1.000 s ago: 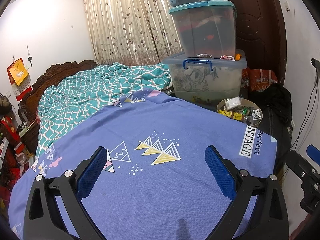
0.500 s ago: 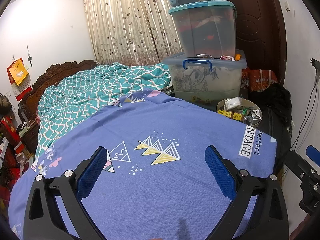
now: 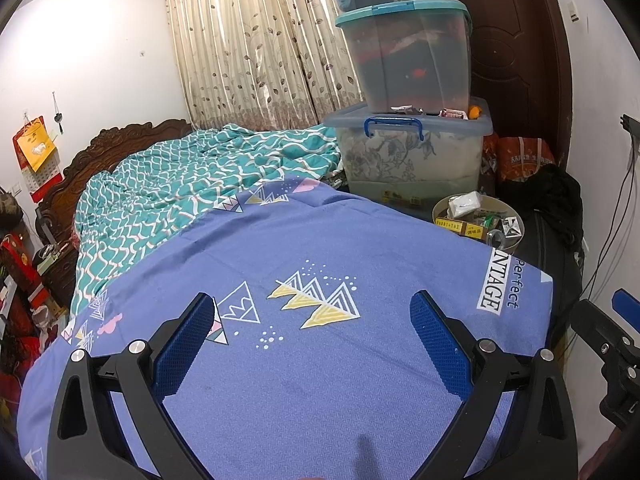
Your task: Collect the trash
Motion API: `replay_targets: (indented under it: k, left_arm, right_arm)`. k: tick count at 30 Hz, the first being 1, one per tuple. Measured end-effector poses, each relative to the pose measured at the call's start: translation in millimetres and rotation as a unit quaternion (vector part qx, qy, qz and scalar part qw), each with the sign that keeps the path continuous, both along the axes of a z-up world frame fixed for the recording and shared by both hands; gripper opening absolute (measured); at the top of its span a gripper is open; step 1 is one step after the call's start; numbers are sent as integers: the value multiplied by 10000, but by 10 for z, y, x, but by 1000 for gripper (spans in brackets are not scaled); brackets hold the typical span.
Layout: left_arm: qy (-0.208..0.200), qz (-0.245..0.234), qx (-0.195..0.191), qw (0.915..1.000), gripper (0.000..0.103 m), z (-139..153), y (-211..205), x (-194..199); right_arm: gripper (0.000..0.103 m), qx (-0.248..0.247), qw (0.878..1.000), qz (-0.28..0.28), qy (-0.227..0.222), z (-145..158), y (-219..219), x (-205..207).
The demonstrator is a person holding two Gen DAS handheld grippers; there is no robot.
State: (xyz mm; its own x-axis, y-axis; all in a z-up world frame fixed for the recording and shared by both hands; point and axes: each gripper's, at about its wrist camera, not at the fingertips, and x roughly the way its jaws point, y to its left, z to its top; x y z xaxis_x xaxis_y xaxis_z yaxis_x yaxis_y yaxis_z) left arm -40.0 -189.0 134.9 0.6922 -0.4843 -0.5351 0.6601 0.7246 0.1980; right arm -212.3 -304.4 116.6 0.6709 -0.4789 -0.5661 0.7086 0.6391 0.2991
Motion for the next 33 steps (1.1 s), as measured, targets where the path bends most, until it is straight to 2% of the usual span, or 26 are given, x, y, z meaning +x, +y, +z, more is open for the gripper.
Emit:
replay_targets:
  k: [33]
  left_arm:
    - [135,-244,-5,9996,94,-18,2,25]
  right_arm:
    - [94,5,10000,-33,-18,-26,-21,-25]
